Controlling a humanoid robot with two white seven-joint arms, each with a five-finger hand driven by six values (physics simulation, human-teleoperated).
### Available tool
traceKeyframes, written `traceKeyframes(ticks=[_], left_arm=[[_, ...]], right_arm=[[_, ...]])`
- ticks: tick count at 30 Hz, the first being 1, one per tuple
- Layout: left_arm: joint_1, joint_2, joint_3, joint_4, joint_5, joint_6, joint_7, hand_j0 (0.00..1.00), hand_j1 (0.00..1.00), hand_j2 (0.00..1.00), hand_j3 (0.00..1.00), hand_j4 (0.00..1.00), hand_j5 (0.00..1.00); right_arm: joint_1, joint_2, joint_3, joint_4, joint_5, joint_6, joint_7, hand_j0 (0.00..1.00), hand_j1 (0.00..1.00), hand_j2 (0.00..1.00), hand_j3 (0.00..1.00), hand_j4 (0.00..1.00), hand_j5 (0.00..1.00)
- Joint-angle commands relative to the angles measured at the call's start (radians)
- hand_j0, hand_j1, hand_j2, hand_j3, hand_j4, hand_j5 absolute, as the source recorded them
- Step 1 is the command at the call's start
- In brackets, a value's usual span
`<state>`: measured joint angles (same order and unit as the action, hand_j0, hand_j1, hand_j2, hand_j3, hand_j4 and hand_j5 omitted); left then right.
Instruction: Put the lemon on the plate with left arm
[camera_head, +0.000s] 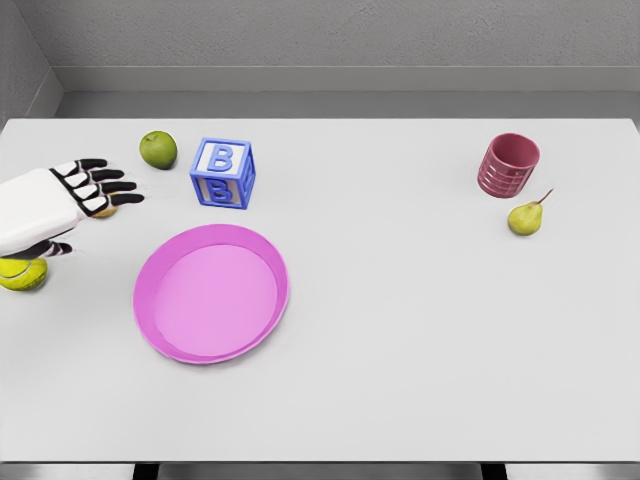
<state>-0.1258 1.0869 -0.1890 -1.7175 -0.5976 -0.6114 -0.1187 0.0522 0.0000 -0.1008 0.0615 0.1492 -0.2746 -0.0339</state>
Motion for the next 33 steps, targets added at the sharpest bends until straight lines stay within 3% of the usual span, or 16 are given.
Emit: traceKeyframes(ticks=[1, 5, 11, 12, 14, 20, 22, 25, 33], left_arm=[[-0.002, 0.016, -0.001, 0.016, -0.082, 0.0, 0.001, 1.0, 1.0, 1.0, 1.0, 1.0, 1.0], [-0.055, 0.016, -0.003, 0.059, -0.103, 0.0, 0.001, 1.0, 1.0, 1.0, 1.0, 1.0, 1.0], [-0.094, -0.008, -0.01, 0.098, -0.26, 0.0, -0.001, 1.0, 1.0, 1.0, 1.0, 1.0, 1.0], [-0.135, -0.061, -0.012, 0.131, -0.318, 0.0, -0.001, 1.0, 1.0, 1.0, 1.0, 1.0, 1.0], [-0.17, -0.076, -0.027, 0.156, -0.372, 0.0, -0.001, 1.0, 1.0, 1.0, 1.0, 1.0, 1.0], [-0.295, -0.079, -0.05, 0.226, -0.421, 0.0, -0.055, 1.0, 1.0, 1.0, 1.0, 1.0, 1.0], [-0.298, -0.081, -0.055, 0.226, -0.421, 0.0, -0.055, 1.0, 1.0, 1.0, 1.0, 1.0, 1.0], [-0.299, -0.113, -0.052, 0.23, -0.495, 0.0, -0.068, 1.0, 1.0, 1.0, 1.0, 1.0, 1.0], [-0.337, -0.179, -0.082, 0.271, -0.522, 0.0, -0.091, 1.0, 1.0, 1.0, 1.0, 1.0, 1.0]], right_arm=[[-0.002, 0.0, 0.0, 0.0, 0.0, 0.0, 0.0, 1.0, 1.0, 1.0, 1.0, 1.0, 1.0], [-0.002, 0.0, 0.001, 0.0, 0.0, 0.0, 0.0, 1.0, 1.0, 1.0, 1.0, 1.0, 1.0], [0.0, 0.0, 0.0, 0.0, 0.0, 0.0, 0.0, 1.0, 1.0, 1.0, 1.0, 1.0, 1.0], [-0.002, 0.0, 0.0, 0.0, 0.0, 0.0, 0.0, 1.0, 1.0, 1.0, 1.0, 1.0, 1.0], [0.0, 0.0, 0.0, 0.0, 0.0, 0.0, 0.0, 1.0, 1.0, 1.0, 1.0, 1.0, 1.0], [0.0, 0.0, 0.0, 0.0, 0.0, 0.0, 0.0, 1.0, 1.0, 1.0, 1.0, 1.0, 1.0], [0.0, 0.0, 0.0, 0.0, 0.0, 0.0, 0.0, 1.0, 1.0, 1.0, 1.0, 1.0, 1.0], [0.0, 0.0, 0.001, 0.0, 0.0, 0.0, 0.0, 1.0, 1.0, 1.0, 1.0, 1.0, 1.0], [0.0, 0.0, 0.001, 0.0, 0.0, 0.0, 0.0, 1.0, 1.0, 1.0, 1.0, 1.0, 1.0]])
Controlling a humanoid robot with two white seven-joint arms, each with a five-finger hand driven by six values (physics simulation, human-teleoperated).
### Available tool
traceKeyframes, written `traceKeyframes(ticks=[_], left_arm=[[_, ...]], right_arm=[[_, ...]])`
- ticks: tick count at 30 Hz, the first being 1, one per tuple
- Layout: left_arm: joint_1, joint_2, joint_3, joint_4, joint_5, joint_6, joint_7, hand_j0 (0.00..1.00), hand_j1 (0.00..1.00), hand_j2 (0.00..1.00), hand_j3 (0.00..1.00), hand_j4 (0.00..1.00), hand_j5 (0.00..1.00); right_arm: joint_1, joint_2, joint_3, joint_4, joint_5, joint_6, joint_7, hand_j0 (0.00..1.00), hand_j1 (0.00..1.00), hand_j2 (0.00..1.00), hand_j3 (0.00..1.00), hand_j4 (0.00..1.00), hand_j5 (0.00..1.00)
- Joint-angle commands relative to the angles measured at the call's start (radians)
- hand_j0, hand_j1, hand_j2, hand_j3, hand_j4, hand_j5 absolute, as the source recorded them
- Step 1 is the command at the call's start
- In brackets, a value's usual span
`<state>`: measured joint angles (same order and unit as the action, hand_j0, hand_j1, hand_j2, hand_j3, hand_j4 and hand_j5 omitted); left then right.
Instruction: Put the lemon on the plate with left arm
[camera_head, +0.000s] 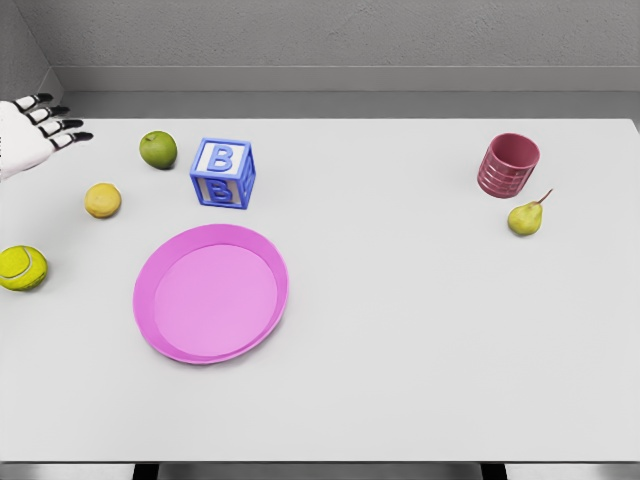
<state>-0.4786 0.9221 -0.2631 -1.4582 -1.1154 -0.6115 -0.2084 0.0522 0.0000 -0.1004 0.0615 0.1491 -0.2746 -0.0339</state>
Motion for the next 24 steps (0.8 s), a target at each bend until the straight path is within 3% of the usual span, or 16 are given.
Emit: traceKeyframes(ticks=[1, 4, 6, 8, 24], left_arm=[[-0.006, -0.038, -0.031, 0.024, 0.012, 0.001, -0.002, 1.0, 1.0, 1.0, 1.0, 1.0, 1.0], [-0.051, -0.064, -0.079, 0.099, 0.109, 0.001, -0.014, 1.0, 1.0, 1.0, 1.0, 1.0, 1.0], [-0.14, -0.078, -0.218, 0.157, 0.112, 0.001, -0.014, 1.0, 1.0, 1.0, 1.0, 1.0, 1.0], [-0.169, -0.091, -0.268, 0.177, 0.115, 0.001, -0.014, 1.0, 1.0, 1.0, 1.0, 1.0, 1.0], [-0.166, -0.08, -0.292, 0.182, 0.151, 0.001, -0.012, 1.0, 1.0, 1.0, 1.0, 1.0, 1.0]], right_arm=[[0.0, 0.0, -0.001, 0.0, 0.0, 0.0, 0.0, 1.0, 1.0, 1.0, 1.0, 1.0, 1.0], [0.0, 0.0, -0.001, 0.0, 0.0, 0.0, 0.0, 1.0, 1.0, 1.0, 1.0, 1.0, 1.0], [-0.002, 0.0, 0.001, 0.0, 0.0, 0.0, 0.0, 1.0, 1.0, 1.0, 1.0, 1.0, 1.0], [0.0, 0.0, -0.001, 0.0, 0.0, 0.0, 0.0, 1.0, 1.0, 1.0, 1.0, 1.0, 1.0], [0.0, 0.0, 0.001, 0.0, 0.0, 0.0, 0.0, 1.0, 1.0, 1.0, 1.0, 1.0, 1.0]])
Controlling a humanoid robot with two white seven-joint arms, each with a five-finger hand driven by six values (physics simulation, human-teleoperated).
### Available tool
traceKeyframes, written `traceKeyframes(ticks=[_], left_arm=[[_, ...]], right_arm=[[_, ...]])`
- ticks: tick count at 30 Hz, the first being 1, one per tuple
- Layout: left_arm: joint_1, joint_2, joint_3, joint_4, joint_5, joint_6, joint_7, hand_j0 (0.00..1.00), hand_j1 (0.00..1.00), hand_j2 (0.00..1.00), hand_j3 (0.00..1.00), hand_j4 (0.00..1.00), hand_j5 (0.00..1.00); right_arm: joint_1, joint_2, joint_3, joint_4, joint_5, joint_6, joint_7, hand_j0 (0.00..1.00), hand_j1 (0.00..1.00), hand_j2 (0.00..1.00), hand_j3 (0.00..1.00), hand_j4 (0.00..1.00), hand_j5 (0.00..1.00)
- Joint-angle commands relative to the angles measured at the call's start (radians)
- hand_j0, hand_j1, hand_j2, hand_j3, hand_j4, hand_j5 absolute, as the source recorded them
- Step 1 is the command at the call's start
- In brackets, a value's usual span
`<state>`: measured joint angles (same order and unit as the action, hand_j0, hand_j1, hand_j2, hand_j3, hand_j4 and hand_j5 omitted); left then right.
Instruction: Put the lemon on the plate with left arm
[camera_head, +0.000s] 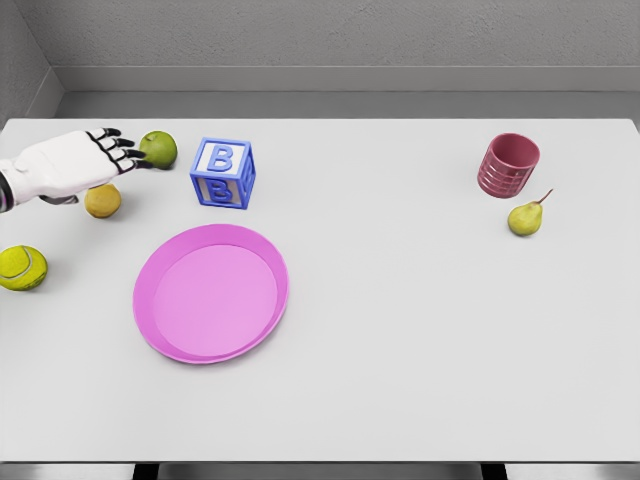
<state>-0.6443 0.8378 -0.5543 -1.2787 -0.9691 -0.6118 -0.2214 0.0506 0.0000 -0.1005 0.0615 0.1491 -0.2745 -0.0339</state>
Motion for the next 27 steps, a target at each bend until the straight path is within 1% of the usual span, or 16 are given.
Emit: traceKeyframes(ticks=[1, 3, 5, 7, 9, 12, 22, 27], left_arm=[[0.002, 0.006, -0.001, 0.012, 0.003, 0.001, 0.001, 1.0, 1.0, 1.0, 1.0, 1.0, 1.0], [0.0, 0.004, -0.001, 0.036, 0.001, 0.001, 0.001, 1.0, 1.0, 1.0, 1.0, 1.0, 1.0], [-0.003, 0.004, -0.027, 0.056, 0.0, 0.001, 0.001, 1.0, 1.0, 1.0, 1.0, 1.0, 1.0], [-0.005, 0.003, -0.036, 0.068, 0.0, 0.001, 0.001, 1.0, 1.0, 1.0, 1.0, 1.0, 1.0], [-0.025, 0.003, -0.059, 0.087, 0.001, 0.001, 0.001, 1.0, 1.0, 1.0, 1.0, 1.0, 1.0], [-0.038, -0.005, -0.082, 0.111, 0.0, 0.001, 0.001, 1.0, 1.0, 1.0, 1.0, 1.0, 1.0], [-0.04, -0.008, -0.107, 0.122, 0.001, 0.001, 0.001, 1.0, 1.0, 1.0, 1.0, 1.0, 1.0], [-0.041, -0.011, -0.108, 0.125, -0.002, 0.001, 0.001, 1.0, 1.0, 1.0, 1.0, 1.0, 1.0]], right_arm=[[0.002, 0.0, -0.001, 0.0, 0.0, 0.0, 0.0, 1.0, 1.0, 1.0, 1.0, 1.0, 1.0], [0.002, 0.0, -0.001, 0.0, 0.0, 0.0, 0.0, 1.0, 1.0, 1.0, 1.0, 1.0, 1.0], [0.002, 0.0, -0.001, 0.0, 0.0, 0.0, 0.0, 1.0, 1.0, 1.0, 1.0, 1.0, 1.0], [0.002, 0.0, -0.001, 0.0, 0.0, 0.0, 0.0, 1.0, 1.0, 1.0, 1.0, 1.0, 1.0], [0.002, 0.0, -0.001, 0.0, 0.0, 0.0, 0.0, 1.0, 1.0, 1.0, 1.0, 1.0, 1.0], [0.002, 0.0, -0.001, 0.0, 0.0, 0.0, 0.0, 1.0, 1.0, 1.0, 1.0, 1.0, 1.0], [0.002, 0.0, -0.001, 0.0, 0.0, 0.0, 0.0, 1.0, 1.0, 1.0, 1.0, 1.0, 1.0], [0.002, 0.0, -0.001, 0.0, 0.0, 0.0, 0.0, 1.0, 1.0, 1.0, 1.0, 1.0, 1.0]])
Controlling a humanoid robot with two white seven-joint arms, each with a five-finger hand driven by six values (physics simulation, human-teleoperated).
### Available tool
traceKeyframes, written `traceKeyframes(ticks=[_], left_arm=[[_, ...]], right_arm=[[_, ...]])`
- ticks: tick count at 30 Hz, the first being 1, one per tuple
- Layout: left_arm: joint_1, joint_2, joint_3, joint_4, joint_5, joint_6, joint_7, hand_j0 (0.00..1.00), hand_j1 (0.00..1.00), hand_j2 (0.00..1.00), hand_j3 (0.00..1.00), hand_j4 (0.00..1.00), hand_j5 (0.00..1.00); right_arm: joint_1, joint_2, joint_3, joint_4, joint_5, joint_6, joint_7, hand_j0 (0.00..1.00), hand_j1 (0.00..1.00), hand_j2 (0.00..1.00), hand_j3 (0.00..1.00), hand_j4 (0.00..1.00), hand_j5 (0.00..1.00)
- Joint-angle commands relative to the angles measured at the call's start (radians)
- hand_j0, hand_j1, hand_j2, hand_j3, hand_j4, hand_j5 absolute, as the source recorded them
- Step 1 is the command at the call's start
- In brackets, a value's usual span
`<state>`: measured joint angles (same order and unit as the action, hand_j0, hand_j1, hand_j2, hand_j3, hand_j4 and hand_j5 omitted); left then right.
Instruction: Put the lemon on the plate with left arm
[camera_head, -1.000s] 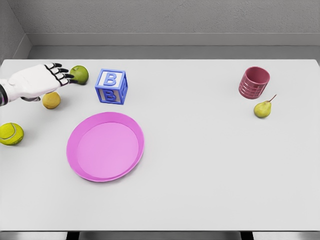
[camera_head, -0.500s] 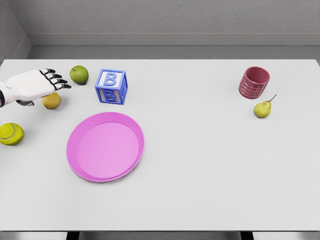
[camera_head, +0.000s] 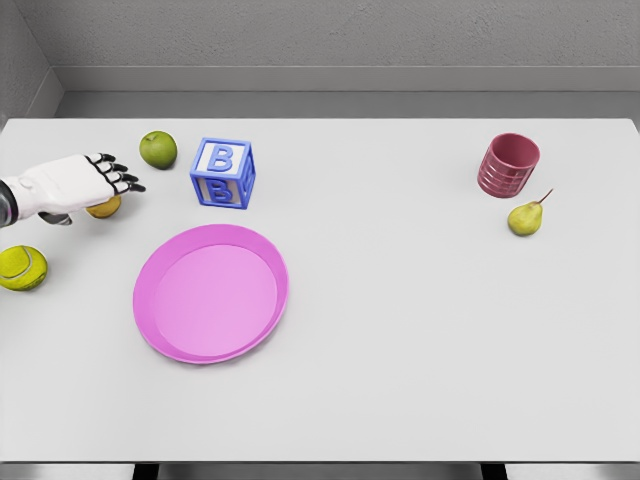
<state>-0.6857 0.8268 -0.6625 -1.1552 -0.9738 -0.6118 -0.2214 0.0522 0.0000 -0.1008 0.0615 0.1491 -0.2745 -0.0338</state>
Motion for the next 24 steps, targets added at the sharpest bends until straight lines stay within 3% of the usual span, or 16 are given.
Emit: traceKeyframes(ticks=[1, 4, 19, 24], left_arm=[[0.0, -0.002, 0.0, 0.002, 0.003, 0.001, 0.001, 1.0, 1.0, 1.0, 1.0, 1.0, 1.0], [-0.012, -0.028, -0.002, 0.037, -0.002, 0.001, 0.001, 1.0, 1.0, 1.0, 1.0, 1.0, 1.0], [-0.028, -0.031, -0.02, 0.058, -0.003, 0.001, -0.001, 1.0, 1.0, 1.0, 1.0, 1.0, 1.0], [-0.028, -0.031, -0.022, 0.058, -0.002, 0.001, -0.001, 0.89, 0.89, 0.89, 0.89, 0.89, 0.89]], right_arm=[[0.0, 0.0, 0.0, 0.0, 0.0, 0.0, 0.0, 1.0, 1.0, 1.0, 1.0, 1.0, 1.0], [0.0, 0.0, 0.0, 0.0, 0.0, 0.0, 0.0, 1.0, 1.0, 1.0, 1.0, 1.0, 1.0], [-0.002, 0.0, 0.001, 0.0, 0.0, 0.0, 0.0, 1.0, 1.0, 1.0, 1.0, 1.0, 1.0], [0.0, 0.0, 0.0, 0.0, 0.0, 0.0, 0.0, 1.0, 1.0, 1.0, 1.0, 1.0, 1.0]])
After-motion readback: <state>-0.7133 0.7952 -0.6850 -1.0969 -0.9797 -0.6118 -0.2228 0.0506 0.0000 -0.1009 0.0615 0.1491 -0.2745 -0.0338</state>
